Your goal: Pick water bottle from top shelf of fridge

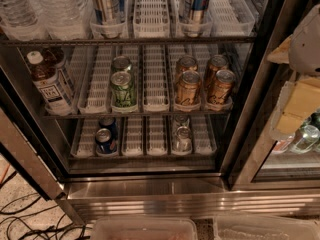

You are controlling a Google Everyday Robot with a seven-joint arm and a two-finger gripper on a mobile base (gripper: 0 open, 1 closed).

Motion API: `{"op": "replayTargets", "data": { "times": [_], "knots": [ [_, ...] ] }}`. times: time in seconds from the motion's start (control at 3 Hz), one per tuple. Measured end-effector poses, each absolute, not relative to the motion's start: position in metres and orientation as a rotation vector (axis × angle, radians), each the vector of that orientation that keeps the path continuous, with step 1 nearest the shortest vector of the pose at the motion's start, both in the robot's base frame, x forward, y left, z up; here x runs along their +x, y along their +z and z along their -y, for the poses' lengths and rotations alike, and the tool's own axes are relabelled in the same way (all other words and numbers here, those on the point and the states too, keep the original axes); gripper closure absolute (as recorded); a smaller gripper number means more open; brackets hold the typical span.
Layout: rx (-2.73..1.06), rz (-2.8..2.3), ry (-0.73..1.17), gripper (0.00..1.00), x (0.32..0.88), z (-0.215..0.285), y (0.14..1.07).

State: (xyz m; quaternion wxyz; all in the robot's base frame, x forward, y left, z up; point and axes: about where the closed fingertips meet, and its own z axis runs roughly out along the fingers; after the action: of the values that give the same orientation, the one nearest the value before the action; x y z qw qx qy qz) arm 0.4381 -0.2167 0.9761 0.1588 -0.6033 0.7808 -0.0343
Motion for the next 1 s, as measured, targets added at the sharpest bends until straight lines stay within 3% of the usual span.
{"op": "replayTargets", "data": {
  "times": [1.0],
  "knots": [
    [-1.719, -2.171, -0.010, 0.00, 0.439, 0.187, 0.951]
  ]
}}
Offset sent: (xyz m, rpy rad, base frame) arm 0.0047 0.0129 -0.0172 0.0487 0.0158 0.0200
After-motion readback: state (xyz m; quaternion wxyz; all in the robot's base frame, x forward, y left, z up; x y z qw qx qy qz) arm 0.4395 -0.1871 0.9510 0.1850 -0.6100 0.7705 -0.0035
